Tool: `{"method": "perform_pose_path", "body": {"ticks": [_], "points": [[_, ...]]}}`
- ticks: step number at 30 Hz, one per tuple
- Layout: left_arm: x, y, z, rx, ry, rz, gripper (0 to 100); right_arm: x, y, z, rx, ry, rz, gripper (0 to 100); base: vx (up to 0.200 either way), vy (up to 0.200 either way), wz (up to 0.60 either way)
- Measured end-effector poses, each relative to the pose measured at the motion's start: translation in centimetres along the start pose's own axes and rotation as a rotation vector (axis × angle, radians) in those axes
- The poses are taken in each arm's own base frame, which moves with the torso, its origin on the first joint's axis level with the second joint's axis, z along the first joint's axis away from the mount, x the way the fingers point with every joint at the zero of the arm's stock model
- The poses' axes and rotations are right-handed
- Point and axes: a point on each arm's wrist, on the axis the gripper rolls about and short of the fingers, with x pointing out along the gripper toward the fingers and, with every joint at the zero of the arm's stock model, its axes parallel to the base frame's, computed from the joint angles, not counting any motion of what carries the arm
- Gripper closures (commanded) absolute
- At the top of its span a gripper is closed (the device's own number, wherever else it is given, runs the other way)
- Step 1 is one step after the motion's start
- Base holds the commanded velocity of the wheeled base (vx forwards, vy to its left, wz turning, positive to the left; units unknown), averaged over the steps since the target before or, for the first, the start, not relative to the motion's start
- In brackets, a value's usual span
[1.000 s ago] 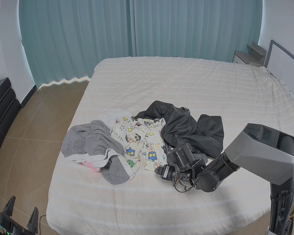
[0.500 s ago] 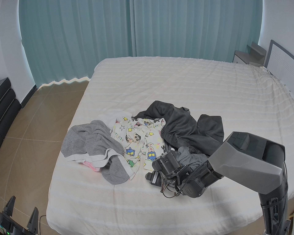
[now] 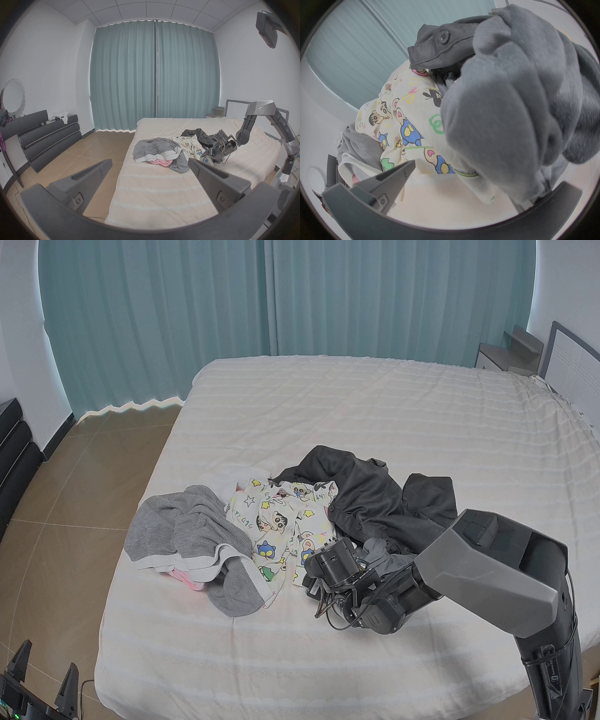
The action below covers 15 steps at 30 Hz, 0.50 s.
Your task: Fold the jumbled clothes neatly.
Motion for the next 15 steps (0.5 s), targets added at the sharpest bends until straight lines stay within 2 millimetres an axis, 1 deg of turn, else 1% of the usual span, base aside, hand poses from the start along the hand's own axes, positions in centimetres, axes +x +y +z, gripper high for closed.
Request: {"method": "perform_pose_path", "body": {"ticks": [6,9,15], "points": [[0.0,0.0,0.0,0.0,0.0,0.0,0,0.4,0.2,-1.0,-0.02,0.012,-0.01,100,0.0,0.0,0.0],[0.0,0.0,0.0,0.0,0.0,0.0,0,0.3,-0.2,-1.3,-0.034,0.031,-0.032,100,0.0,0.0,0.0],[0.0,0.0,0.0,0.0,0.0,0.0,0,-0.7,-0.6,-1.2,-0.045,0.067,-0.043,100,0.0,0.0,0.0]]}}
